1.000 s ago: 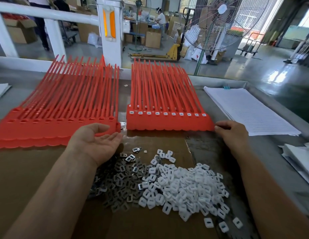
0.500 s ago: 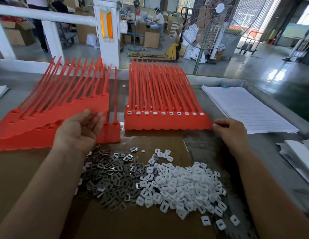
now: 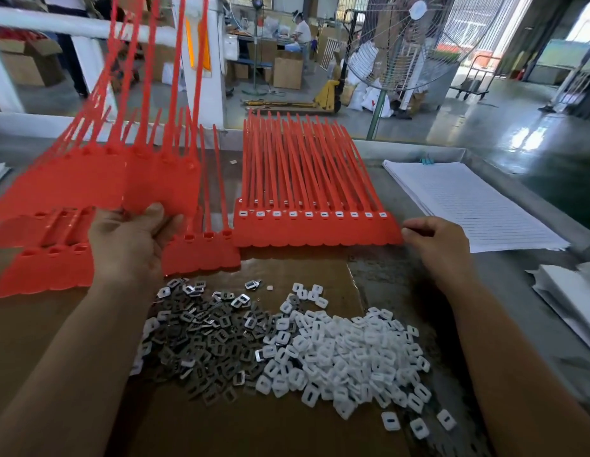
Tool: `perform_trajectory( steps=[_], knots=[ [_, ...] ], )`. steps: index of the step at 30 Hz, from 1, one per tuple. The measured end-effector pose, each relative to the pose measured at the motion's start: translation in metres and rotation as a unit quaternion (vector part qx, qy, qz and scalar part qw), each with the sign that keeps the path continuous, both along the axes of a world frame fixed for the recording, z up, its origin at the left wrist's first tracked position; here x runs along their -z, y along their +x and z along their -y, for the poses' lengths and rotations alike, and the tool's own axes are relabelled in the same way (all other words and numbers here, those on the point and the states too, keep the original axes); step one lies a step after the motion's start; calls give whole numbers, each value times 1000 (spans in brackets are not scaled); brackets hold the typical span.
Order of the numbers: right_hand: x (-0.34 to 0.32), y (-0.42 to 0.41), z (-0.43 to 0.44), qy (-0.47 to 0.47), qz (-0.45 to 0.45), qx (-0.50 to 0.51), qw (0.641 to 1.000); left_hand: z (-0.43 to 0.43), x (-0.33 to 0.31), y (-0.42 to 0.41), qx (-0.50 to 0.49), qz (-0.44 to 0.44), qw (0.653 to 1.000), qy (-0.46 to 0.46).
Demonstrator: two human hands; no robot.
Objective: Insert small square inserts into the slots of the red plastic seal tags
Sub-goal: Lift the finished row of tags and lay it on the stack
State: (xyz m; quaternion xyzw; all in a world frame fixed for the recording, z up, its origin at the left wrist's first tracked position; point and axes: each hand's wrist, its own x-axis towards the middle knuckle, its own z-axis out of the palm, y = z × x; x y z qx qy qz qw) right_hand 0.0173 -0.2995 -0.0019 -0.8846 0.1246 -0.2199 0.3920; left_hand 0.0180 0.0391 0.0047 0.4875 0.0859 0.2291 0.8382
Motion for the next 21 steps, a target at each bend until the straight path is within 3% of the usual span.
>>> perform_trajectory(
  steps=[6, 9, 14, 21],
  knots=[
    [-6, -2, -13, 19, 23, -53, 998, 25, -7, -12, 88, 31, 995, -33],
    [-12, -6, -32, 51, 34, -144, 988, 42, -10, -23, 156, 33, 986, -55],
    [-19, -22, -69, 21, -17, -280, 959, 58, -6, -32, 229, -28, 971, -59],
    [-14, -36, -107, 121, -43, -345, 930, 79, 0, -44, 296, -5, 954, -46]
  ],
)
